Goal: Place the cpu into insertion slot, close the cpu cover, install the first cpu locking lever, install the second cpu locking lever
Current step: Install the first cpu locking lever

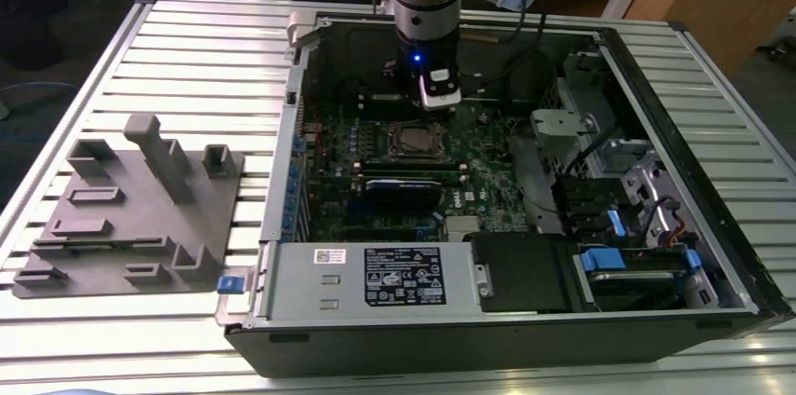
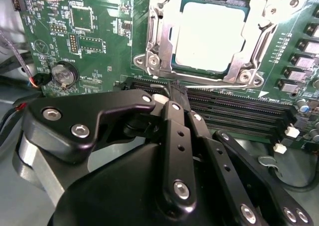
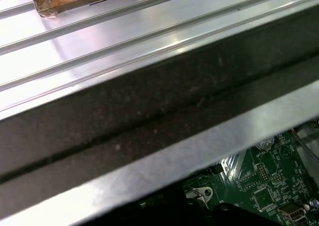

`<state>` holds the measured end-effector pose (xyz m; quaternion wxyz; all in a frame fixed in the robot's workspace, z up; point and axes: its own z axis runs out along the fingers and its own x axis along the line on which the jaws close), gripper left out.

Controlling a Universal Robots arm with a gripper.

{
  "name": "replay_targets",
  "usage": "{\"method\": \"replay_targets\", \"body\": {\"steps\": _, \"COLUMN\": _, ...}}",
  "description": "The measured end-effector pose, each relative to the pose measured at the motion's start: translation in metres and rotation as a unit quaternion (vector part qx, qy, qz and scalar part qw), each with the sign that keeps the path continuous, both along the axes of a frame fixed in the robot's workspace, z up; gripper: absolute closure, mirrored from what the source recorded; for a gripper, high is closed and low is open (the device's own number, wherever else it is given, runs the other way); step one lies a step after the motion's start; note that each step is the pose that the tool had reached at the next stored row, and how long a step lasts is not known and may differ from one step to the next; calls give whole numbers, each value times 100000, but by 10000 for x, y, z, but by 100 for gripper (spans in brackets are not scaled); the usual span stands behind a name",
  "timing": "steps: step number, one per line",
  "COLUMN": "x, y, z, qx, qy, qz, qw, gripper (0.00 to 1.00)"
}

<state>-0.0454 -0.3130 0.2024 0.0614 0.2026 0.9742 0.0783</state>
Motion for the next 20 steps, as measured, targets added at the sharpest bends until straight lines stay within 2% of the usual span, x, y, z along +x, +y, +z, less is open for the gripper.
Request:
{"method": "replay_targets", "body": {"steps": 3, "x": 0, "y": 3, "z": -4, "qx": -214, "qy": 10, "qz": -105, "qw": 100000, "gripper": 89}}
{"method": "replay_targets", "body": {"steps": 20, "x": 0, "y": 57, "z": -5, "qx": -206, "qy": 5, "qz": -705, "qw": 99997, "gripper": 89}}
